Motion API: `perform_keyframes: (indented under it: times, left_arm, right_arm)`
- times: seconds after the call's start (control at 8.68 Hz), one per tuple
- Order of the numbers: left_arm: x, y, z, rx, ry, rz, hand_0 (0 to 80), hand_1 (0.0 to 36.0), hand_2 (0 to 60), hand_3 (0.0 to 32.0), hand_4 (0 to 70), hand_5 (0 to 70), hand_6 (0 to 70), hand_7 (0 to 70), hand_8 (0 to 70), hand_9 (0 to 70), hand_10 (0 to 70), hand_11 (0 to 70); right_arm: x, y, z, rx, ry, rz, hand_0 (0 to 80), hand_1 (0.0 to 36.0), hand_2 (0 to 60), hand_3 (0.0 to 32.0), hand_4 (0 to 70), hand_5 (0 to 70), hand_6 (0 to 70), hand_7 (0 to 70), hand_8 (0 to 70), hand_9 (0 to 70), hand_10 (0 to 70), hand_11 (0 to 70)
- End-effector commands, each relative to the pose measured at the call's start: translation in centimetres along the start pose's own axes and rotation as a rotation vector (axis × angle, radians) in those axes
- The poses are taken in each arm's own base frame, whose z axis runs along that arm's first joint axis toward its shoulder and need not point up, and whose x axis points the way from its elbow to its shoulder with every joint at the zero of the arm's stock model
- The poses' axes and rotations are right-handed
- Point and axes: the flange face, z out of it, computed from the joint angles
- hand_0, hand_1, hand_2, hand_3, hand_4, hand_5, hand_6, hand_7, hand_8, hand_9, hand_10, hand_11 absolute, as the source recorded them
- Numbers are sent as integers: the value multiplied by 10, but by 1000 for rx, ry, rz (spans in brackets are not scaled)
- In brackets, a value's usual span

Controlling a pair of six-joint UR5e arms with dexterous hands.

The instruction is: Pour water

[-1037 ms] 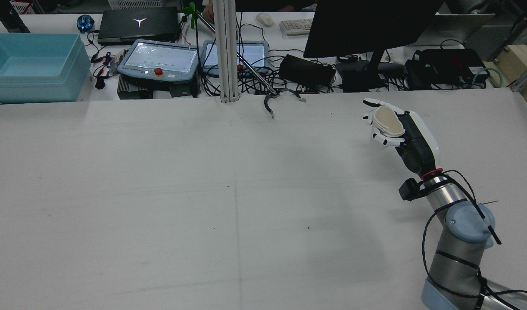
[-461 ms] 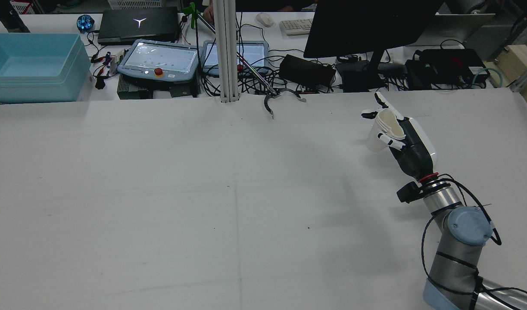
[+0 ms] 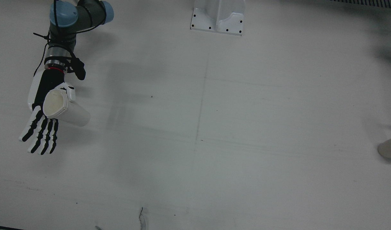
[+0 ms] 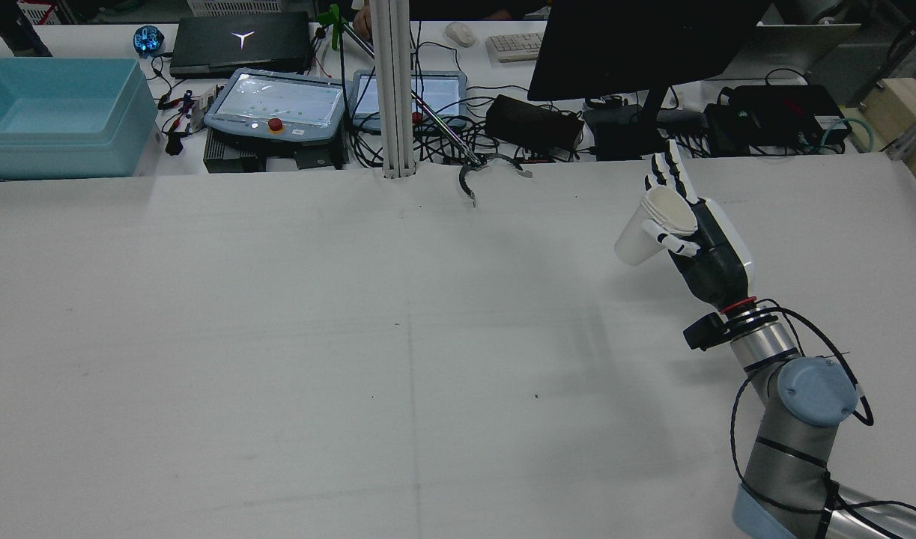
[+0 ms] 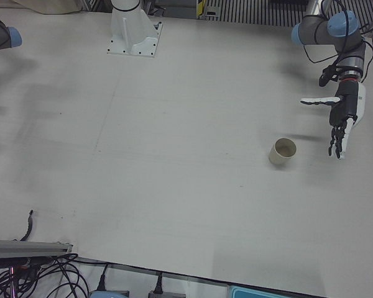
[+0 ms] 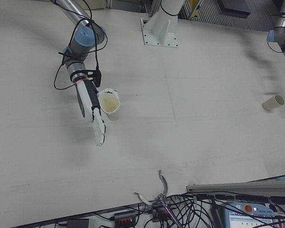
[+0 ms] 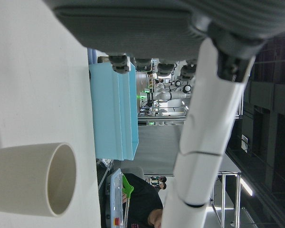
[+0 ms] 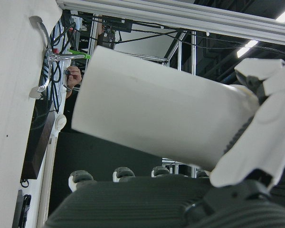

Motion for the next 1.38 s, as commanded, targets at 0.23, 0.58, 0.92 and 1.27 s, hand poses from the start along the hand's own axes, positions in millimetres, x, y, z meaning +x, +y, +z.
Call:
perform_keyframes:
  times: [0.23, 0.58, 0.92, 1.27]
  left_arm:
    - [10, -7, -21, 17, -1, 10, 800, 238, 0, 0, 106, 0, 38, 19, 0, 0, 27, 73]
    - [10, -2, -21, 4, 1, -1, 800, 217, 0, 0, 116, 0, 34, 13, 0, 0, 26, 69]
    - [-5, 58, 0, -64, -57, -22, 800, 236, 0, 0, 145, 0, 50, 30, 1, 0, 26, 71]
    - [-58, 88, 8, -67, -249, -18, 800, 281, 0, 0, 187, 0, 76, 55, 8, 0, 33, 86]
  right_arm:
    - [0, 13, 0, -15, 2, 25, 420, 110, 91, 320, 0, 38, 26, 0, 0, 0, 0, 0]
    - [-7, 48, 7, -59, -15, 69, 438, 125, 120, 320, 0, 44, 48, 37, 0, 0, 0, 0]
    - [-6, 68, 8, -52, -4, 64, 456, 139, 157, 320, 0, 44, 70, 92, 4, 4, 0, 0]
    - [-79, 137, -5, 39, 20, -56, 466, 160, 188, 320, 0, 50, 91, 147, 8, 15, 0, 0]
